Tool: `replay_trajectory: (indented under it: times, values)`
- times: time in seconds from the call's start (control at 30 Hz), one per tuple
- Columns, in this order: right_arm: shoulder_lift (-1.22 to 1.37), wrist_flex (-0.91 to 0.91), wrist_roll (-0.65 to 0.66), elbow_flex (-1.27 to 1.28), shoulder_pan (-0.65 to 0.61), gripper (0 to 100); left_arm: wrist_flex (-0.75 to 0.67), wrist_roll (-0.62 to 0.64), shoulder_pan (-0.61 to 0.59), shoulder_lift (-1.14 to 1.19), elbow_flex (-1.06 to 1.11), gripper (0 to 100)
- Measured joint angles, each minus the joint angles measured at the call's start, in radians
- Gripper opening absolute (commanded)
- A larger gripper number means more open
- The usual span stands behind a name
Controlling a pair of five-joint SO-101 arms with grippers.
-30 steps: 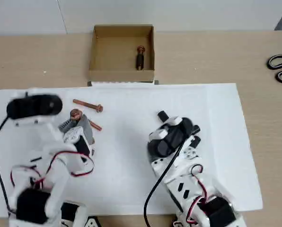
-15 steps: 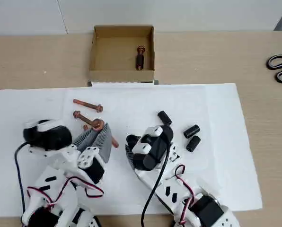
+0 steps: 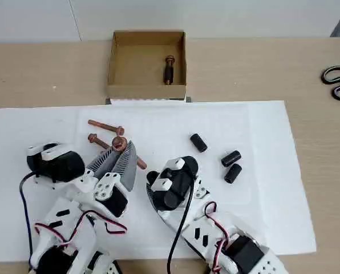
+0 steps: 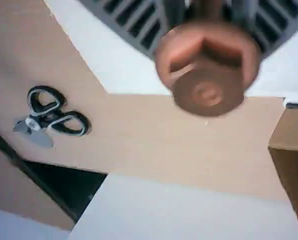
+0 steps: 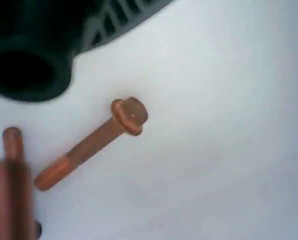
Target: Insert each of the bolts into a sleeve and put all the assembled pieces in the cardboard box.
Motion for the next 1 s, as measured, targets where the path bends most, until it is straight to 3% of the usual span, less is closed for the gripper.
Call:
replay_trajectory:
  times: [0.3,1.0]
  values:
    - [0.002,0.0,0.0,0.002,0.0,0.3,0.138,0.0,0.124,-0.005,-0.028,0]
    - [0.002,0.0,0.0,0.0,-0.005,0.3,0.115,0.0,0.127,0.0,-0.037,0]
